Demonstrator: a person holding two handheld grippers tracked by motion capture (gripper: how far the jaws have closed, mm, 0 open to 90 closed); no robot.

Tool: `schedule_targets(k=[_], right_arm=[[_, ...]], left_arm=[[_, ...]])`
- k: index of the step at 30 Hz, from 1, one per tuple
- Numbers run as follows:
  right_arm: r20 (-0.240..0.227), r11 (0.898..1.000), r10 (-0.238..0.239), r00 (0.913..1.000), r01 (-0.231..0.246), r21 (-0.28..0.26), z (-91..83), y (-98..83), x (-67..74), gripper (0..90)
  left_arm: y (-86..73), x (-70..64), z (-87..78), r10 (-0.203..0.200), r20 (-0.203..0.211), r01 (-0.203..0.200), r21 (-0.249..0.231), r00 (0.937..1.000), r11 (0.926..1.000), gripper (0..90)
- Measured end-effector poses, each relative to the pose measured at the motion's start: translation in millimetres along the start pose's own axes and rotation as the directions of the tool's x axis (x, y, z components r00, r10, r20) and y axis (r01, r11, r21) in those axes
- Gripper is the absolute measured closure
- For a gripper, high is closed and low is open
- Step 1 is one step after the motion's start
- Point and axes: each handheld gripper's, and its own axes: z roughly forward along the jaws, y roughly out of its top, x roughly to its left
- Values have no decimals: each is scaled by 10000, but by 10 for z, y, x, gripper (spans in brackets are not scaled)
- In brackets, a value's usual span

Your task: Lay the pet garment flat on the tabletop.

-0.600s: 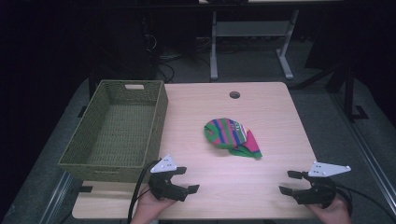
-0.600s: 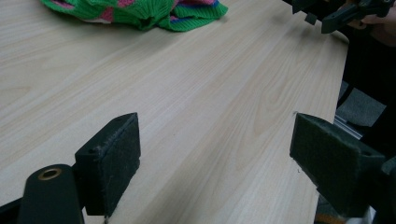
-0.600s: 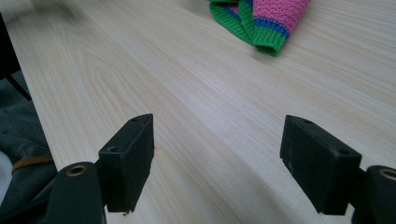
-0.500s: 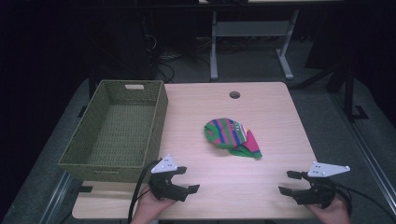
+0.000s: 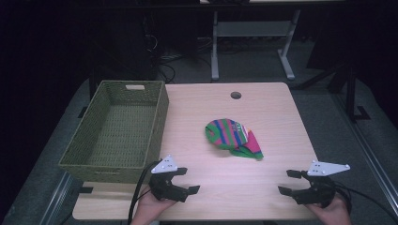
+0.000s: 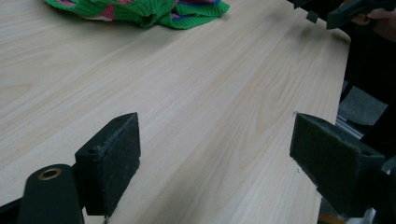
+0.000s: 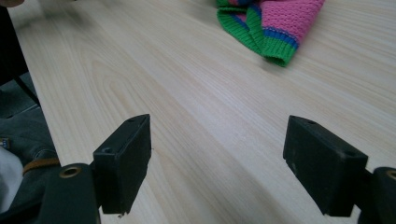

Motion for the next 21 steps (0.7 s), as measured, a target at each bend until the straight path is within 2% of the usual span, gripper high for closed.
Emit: schedule_targets(k=[6, 12, 16, 21], right_arm=[[-151, 9999, -134, 9998, 135, 95, 60, 53, 15, 221], [-281, 9997, -182, 9994, 177, -192, 51, 133, 31, 221], [-379, 9987, -386, 9985, 373, -336, 73, 232, 54, 222], [-541, 9971, -736, 9958, 724, -247, 146, 395, 86, 221]], left_arm=[[4, -3, -15, -121, 11, 121, -153, 9999, 9998, 159], [13, -14, -3, -57, 39, 58, -148, 10000, 9999, 159], [9, -20, -15, -25, 29, 25, -135, 10000, 9999, 158], [3, -9, -38, -69, -138, 65, -233, 9999, 9997, 158]])
